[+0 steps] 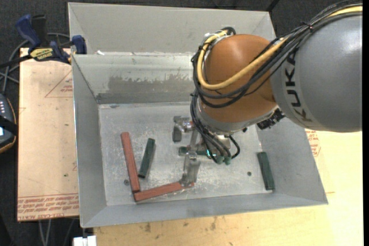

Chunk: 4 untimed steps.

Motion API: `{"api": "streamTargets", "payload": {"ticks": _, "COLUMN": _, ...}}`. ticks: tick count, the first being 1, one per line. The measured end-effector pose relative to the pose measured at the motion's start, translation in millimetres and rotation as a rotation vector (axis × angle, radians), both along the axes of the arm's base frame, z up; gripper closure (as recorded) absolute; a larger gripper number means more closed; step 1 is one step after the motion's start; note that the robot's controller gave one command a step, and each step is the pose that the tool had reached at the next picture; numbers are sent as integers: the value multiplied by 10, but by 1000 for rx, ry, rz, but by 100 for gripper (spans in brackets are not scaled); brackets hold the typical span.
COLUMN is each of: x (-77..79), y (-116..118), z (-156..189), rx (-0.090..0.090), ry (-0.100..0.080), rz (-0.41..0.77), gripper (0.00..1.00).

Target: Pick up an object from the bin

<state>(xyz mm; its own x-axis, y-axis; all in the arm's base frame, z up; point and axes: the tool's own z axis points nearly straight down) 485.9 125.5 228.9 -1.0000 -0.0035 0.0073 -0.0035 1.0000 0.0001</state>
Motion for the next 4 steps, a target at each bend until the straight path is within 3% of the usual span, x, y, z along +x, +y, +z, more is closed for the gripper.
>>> {"api": "streamTargets", "payload": {"ticks": 1, "x": -15, "y": -542, "z": -1591, "rx": 3, "ry": -25, "rz": 153, "gripper": 0}}
{"api": "streamTargets", "payload": {"ticks": 2, "x": -54, "y": -533, "z": -1583, "rx": 2, "ry": -10, "rz": 156, "gripper": 100}}
{"api": "streamTargets", "payload": {"ticks": 3, "x": -9, "y": -532, "z": -1565, "rx": 4, "ry": -28, "rz": 154, "gripper": 0}}
{"api": "streamTargets", "payload": {"ticks": 4, "x": -55, "y": -533, "z": -1584, "rx": 2, "ry": -10, "rz": 156, "gripper": 100}}
